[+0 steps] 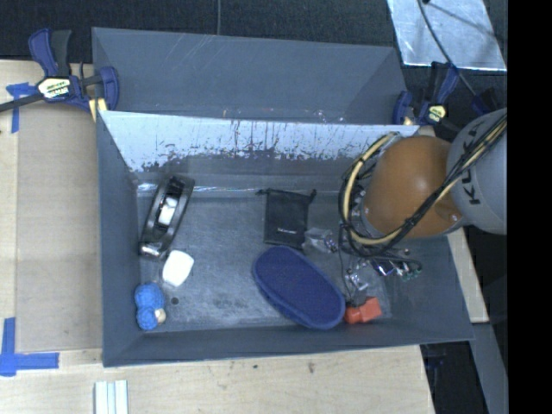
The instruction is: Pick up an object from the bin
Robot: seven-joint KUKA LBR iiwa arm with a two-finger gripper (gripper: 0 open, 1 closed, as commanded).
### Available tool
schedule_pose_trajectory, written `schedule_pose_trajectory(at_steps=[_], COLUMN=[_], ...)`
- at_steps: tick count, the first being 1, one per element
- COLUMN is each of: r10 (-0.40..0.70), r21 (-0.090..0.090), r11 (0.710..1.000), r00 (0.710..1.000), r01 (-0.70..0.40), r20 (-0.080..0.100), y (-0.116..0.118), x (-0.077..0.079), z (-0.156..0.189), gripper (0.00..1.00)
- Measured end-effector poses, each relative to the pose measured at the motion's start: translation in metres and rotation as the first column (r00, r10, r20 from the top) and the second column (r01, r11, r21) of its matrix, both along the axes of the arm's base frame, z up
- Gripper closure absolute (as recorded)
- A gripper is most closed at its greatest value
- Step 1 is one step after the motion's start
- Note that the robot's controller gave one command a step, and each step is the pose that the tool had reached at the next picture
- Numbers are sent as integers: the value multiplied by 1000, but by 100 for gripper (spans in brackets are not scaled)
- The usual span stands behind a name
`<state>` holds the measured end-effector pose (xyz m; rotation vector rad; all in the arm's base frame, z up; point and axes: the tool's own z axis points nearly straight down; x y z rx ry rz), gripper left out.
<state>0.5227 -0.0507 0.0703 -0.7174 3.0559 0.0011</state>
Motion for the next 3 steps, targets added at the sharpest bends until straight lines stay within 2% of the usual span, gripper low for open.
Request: schedule_pose_trajectory(at_steps=[1, 2, 3], r10=[43, 190, 186], r21=[-2, 0, -1], r11=[999, 982, 983], r00=[999, 982, 983], r01=[-43, -190, -186], r20=[5, 4, 4], y=[-18, 40, 38], x=[-18, -32, -32], z=[47, 0, 0], gripper=[0, 0, 100])
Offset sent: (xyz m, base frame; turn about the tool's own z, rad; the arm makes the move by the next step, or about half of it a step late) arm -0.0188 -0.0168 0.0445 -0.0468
